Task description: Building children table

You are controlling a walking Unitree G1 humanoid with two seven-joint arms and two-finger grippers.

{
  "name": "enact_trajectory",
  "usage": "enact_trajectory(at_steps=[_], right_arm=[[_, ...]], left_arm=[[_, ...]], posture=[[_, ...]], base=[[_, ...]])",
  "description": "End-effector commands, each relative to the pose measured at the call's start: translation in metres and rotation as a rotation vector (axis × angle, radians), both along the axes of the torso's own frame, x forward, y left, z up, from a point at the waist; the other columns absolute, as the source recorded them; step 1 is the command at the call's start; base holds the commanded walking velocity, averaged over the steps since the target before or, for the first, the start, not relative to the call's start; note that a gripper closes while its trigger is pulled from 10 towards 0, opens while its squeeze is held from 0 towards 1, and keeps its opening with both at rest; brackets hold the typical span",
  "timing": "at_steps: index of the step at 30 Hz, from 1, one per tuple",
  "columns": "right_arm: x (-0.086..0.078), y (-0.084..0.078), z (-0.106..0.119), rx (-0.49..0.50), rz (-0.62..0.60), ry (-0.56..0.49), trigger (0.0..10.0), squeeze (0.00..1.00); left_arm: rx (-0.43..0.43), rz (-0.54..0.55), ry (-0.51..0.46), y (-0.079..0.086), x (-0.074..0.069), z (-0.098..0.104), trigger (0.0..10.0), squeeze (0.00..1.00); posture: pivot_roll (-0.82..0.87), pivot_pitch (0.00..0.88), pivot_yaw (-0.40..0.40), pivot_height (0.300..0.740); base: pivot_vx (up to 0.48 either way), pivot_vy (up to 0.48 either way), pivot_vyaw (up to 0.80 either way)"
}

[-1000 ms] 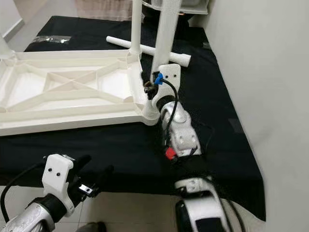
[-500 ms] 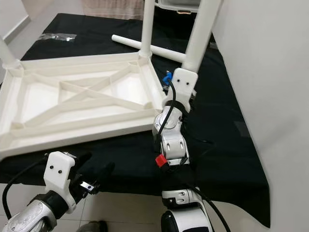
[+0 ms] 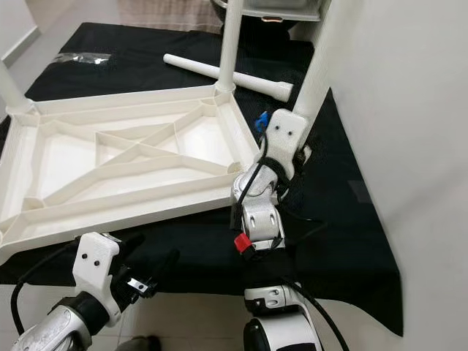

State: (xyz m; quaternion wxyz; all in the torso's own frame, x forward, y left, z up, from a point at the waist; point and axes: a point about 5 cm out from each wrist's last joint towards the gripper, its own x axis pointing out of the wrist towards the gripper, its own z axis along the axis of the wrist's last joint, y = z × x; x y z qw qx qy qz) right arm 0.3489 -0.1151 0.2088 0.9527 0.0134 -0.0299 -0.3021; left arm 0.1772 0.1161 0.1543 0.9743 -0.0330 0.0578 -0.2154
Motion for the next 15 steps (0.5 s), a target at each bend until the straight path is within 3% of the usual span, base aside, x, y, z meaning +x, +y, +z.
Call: enact_trajectory(at_steps=[1, 7, 8, 13, 15], right_arm=[[-0.011, 0.056, -0.012, 0.187, 0.171, 0.065, 10.0, 1.00], [-0.011, 0.048, -0.005, 0.159, 0.209, -0.006, 10.0, 1.00], [-0.010, 0.047, -0.003, 0.174, 0.237, -0.029, 10.0, 0.00], [-0.009, 0.041, 0.003, 0.148, 0.360, -0.087, 10.0, 0.00], [-0.012, 0.035, 0.001, 0.104, 0.515, -0.101, 10.0, 0.00]], left_arm=[[0.004, 0.007, 0.020, 0.000, -0.001, -0.005, 10.0, 0.00], [0.002, 0.008, 0.021, -0.001, -0.001, -0.006, 10.0, 0.00], [0.001, 0.009, 0.021, -0.001, -0.001, -0.006, 10.0, 0.00], [-0.001, 0.011, 0.021, -0.001, 0.000, -0.007, 10.0, 0.00], [-0.002, 0.012, 0.021, -0.001, 0.000, -0.008, 10.0, 0.00]], posture=[[0.16, 0.169, -0.089, 0.740], [0.16, 0.166, -0.088, 0.740], [0.15, 0.164, -0.087, 0.740], [0.15, 0.161, -0.090, 0.740], [0.14, 0.157, -0.094, 0.740]], base=[[0.000, 0.000, 0.00], [0.000, 0.000, 0.00], [0.000, 0.000, 0.00], [0.000, 0.000, 0.00], [0.000, 0.000, 0.00]])
